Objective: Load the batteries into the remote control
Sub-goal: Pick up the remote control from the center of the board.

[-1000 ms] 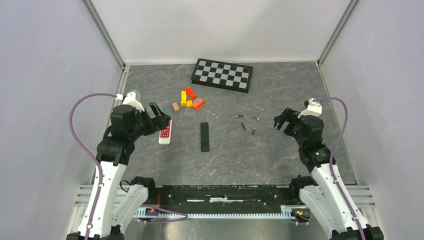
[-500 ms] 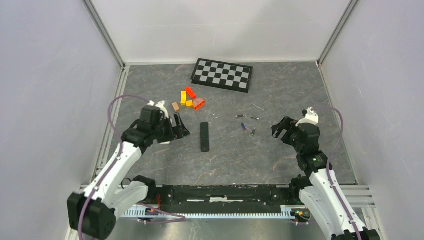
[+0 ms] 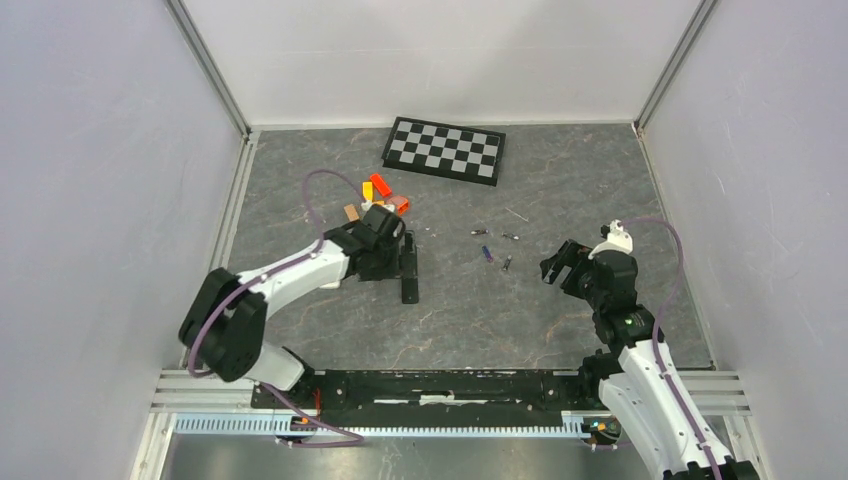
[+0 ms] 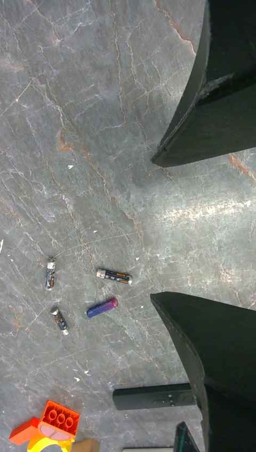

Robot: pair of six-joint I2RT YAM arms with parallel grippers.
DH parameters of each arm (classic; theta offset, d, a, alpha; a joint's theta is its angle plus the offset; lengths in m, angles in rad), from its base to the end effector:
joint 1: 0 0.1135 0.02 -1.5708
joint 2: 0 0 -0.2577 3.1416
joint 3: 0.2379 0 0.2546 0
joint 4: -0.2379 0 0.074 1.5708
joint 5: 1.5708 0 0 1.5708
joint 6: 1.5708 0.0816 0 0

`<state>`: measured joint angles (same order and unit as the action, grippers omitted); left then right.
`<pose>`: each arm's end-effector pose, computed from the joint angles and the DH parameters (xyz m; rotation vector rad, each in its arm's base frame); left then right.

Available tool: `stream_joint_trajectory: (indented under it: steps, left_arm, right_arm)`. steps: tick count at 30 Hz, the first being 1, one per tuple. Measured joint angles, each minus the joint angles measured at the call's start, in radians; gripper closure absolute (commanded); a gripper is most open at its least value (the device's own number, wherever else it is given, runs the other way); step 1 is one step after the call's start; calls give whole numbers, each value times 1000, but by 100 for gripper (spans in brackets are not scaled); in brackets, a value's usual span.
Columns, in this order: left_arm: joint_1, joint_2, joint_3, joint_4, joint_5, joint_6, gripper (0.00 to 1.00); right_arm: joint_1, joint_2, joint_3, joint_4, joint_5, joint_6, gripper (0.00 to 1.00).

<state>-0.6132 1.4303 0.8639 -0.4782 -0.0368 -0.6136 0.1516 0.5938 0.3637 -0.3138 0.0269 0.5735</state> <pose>0.2495 -0.1719 0.1520 -0.0137 2.6661 -0.3733 0.1922 0.0271 0.1792 0.4641 2.0898 0.4012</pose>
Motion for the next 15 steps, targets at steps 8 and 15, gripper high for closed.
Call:
stream_joint_trajectory:
  steps: [8,15]
  left_arm:
    - [-78,206,129,15,-128,-39,13]
    - [-96,279,146,14,-179,-58,23]
  right_arm:
    - [0,54,-12,2,-2,-22,9]
    - [0,105,-21,6,-9,-39,8]
